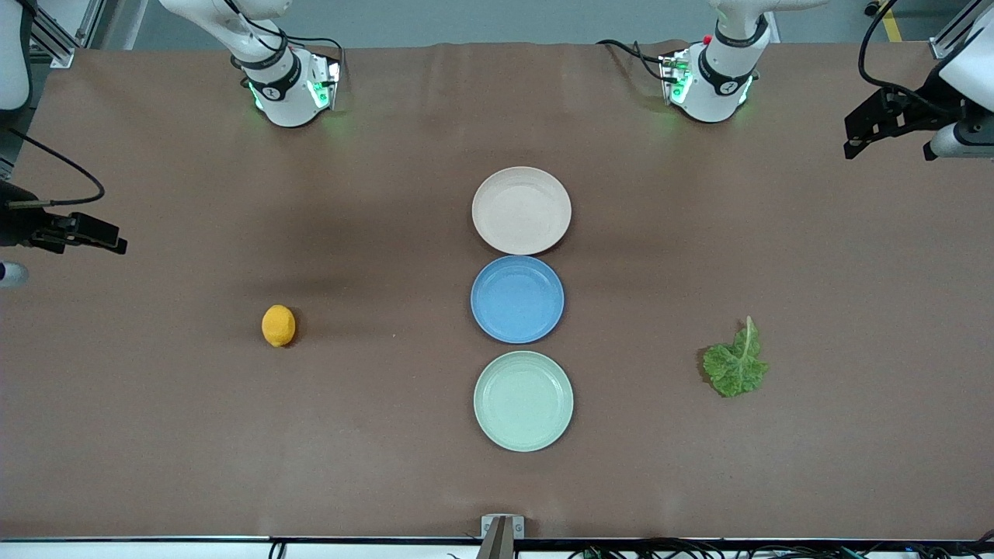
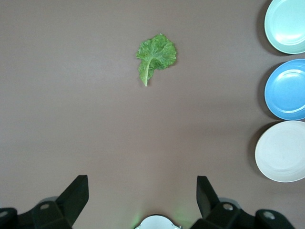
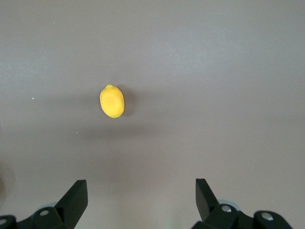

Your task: Pick lemon and lettuce from plates

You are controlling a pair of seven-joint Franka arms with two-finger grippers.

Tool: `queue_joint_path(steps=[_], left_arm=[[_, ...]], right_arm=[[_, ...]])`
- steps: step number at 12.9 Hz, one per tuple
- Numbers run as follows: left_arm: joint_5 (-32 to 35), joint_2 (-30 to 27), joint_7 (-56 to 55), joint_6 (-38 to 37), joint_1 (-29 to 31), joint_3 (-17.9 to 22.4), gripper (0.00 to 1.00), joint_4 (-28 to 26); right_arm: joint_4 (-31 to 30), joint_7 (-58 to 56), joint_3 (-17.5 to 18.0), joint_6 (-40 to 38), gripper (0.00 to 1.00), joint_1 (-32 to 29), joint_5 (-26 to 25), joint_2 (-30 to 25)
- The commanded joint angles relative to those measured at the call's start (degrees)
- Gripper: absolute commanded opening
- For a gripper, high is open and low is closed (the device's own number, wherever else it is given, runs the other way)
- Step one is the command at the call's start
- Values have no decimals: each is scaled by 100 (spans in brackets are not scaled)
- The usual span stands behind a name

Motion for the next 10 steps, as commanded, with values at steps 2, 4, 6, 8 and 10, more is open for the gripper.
queue_joint_path(steps=[2,4,6,8,10], left_arm=[[-103,11,-59,109,-1,-13,100,-84],[-103,20,-59,109,-1,-13,100,-49],[-112,20,-59,127,34,5,100,-31],[-104,20,-50,118,34,40,100,39],[-95,11,-68,110,26,31,100,31]], right_arm=[[-303,-8,-261,93,100,270,-72,-354],[-321,-8,-253,-3,100,253,-99,-468],[-409,-8,-253,14,100,253,-99,-591],[-418,-8,-244,40,100,253,-99,-627],[-418,1,-226,76,100,261,-116,-627]])
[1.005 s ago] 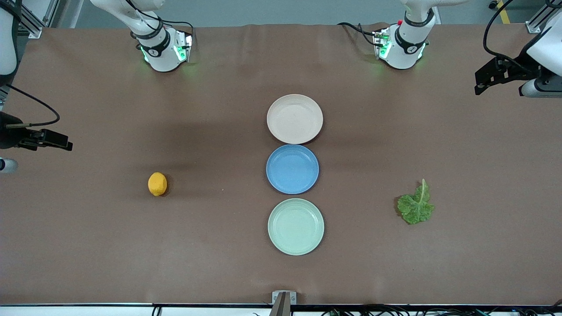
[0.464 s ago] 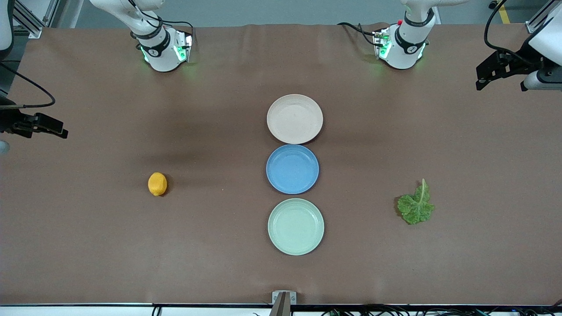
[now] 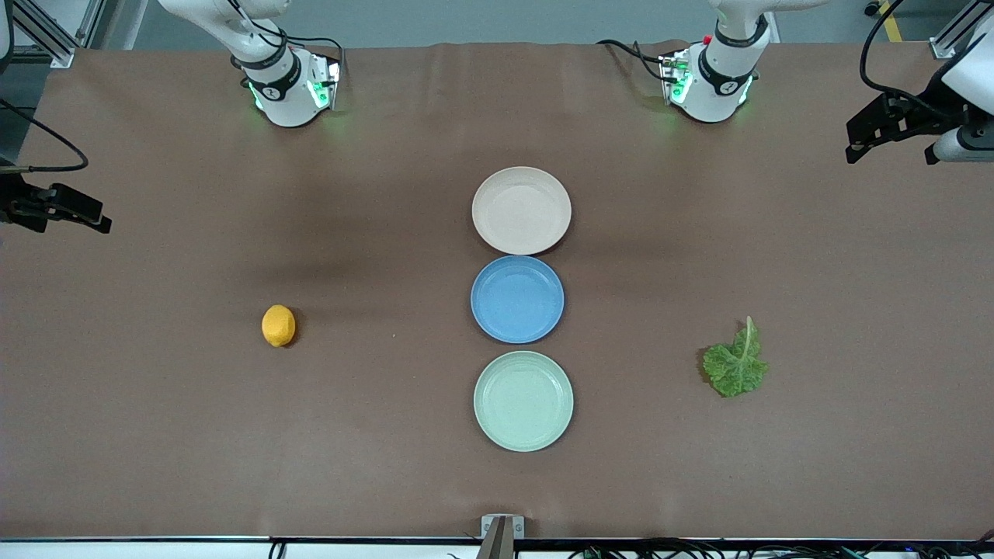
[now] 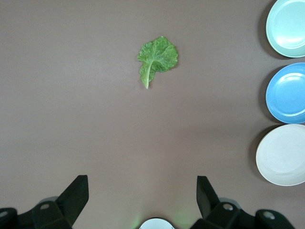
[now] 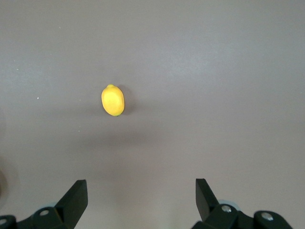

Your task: Pick lemon and lettuce from plates

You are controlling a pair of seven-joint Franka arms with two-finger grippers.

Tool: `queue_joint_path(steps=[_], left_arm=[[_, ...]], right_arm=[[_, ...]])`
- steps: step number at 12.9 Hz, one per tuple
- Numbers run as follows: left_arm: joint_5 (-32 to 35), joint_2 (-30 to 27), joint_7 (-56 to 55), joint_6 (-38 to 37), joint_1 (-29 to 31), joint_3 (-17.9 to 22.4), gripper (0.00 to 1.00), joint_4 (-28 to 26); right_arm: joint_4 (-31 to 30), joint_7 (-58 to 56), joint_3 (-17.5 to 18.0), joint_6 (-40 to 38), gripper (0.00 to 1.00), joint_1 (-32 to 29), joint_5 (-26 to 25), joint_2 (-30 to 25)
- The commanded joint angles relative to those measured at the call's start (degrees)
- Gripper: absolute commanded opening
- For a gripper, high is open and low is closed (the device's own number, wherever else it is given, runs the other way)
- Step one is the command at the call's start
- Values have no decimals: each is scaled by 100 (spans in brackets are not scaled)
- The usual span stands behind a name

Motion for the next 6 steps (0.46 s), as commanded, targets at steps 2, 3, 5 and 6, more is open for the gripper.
queue_joint_path(steps=[2,3,5,6], left_arm=[[-86,-28,-77,2,9,-25,100,46],[-68,-28,-77,2,18,-33,100,46],[-60,-28,-77,2,9,-34,100,37],[-59,-28,-68,2,9,-42,100,37]], right_arm=[[-300,10,-29,21,100,76,-65,-364],[-413,10,-20,12,100,85,-65,-521],[-703,10,-20,30,100,76,-74,-846],[-783,10,-20,47,100,76,-74,-952]])
